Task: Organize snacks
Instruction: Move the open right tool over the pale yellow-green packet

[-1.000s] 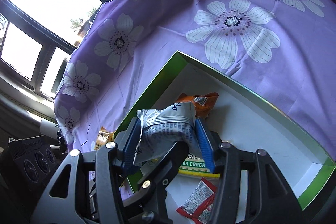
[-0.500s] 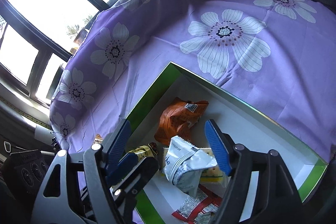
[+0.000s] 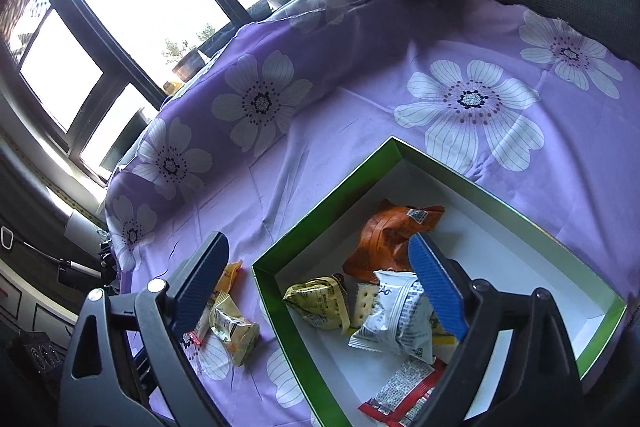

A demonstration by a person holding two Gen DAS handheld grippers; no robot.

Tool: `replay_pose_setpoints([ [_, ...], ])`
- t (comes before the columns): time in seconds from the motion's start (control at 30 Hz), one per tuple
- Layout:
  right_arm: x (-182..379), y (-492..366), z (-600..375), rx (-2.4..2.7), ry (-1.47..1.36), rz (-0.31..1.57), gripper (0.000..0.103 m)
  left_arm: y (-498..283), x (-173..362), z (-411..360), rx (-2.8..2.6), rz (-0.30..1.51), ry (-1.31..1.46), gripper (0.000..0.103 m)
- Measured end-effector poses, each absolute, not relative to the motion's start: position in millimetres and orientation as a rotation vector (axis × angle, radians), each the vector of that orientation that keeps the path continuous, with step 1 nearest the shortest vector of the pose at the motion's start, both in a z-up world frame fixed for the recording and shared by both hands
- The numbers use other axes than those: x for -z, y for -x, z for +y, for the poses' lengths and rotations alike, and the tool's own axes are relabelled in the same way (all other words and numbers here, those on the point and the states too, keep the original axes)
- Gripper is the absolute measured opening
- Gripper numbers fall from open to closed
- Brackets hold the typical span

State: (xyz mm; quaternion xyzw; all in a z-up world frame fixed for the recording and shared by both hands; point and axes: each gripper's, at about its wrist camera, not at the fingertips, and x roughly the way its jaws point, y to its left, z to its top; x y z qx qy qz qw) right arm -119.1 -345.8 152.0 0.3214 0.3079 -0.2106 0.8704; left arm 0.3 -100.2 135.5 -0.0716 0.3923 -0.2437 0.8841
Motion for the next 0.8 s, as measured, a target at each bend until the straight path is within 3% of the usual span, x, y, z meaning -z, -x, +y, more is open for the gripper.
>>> replay_pose_setpoints([
  [0.33,-147,75,-284,0.31,-0.496,0.732,0.094,-18,-85,3,0.243,0.878,0.311,0.081],
  [0.8,-89,11,-209,0.152,-0.329,0.951,0.086,-32,-59,41,0.048,0.992,0.306,0.081],
])
